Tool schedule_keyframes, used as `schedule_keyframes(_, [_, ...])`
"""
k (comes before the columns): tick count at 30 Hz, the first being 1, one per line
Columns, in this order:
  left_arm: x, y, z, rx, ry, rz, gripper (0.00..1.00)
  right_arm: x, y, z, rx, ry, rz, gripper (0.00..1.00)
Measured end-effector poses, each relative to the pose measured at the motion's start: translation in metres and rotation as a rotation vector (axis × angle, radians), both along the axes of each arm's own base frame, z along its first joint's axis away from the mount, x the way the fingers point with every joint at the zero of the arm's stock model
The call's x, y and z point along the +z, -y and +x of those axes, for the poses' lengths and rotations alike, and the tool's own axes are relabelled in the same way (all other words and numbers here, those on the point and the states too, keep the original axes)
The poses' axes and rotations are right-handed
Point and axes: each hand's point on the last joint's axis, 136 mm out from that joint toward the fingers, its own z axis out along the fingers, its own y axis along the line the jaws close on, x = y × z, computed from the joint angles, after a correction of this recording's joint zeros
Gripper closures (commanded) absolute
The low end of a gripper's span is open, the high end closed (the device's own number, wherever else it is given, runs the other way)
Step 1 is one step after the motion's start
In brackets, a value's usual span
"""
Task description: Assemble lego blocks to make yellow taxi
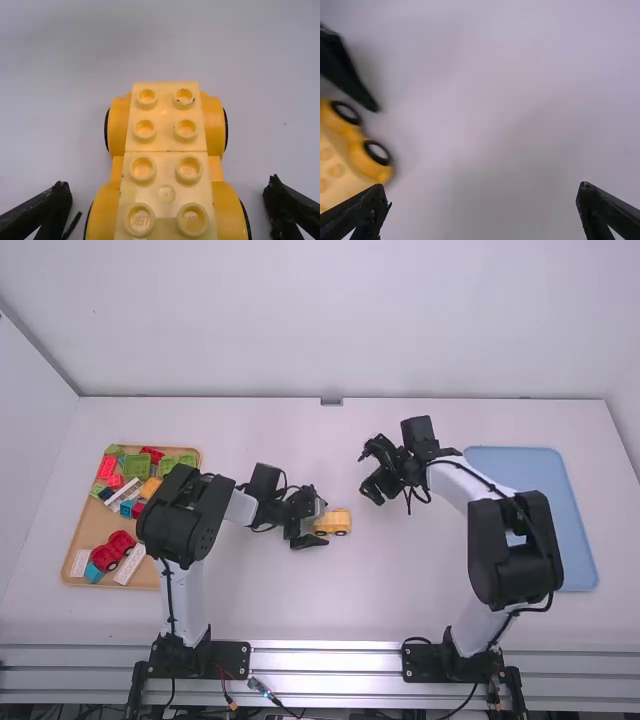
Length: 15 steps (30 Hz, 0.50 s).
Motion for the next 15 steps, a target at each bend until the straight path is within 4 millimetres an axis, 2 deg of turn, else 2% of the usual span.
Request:
schedule_keyframes(5, [0.003, -0.003, 0.01, 0.035, -0.076, 0.03, 0.01, -0.008, 0.024, 0.007, -0.17, -0.023, -0.096, 0.01])
schedule_keyframes(9, [0.007, -0.01, 0.015, 0.059, -0.173, 0.061, 0.01, -0.009, 0.031, 0.009, -0.217, -0.027, -0.12, 0.01])
schedule_keyframes(14, [0.023, -0.031, 0.021, 0.119, -0.344, 0.124, 0.01, -0.01, 0.034, 0.01, -0.241, -0.027, -0.13, 0.01])
schedule_keyframes(15, [0.031, -0.039, 0.026, 0.145, -0.39, 0.15, 0.01, -0.01, 0.035, 0.01, -0.244, -0.026, -0.132, 0.01])
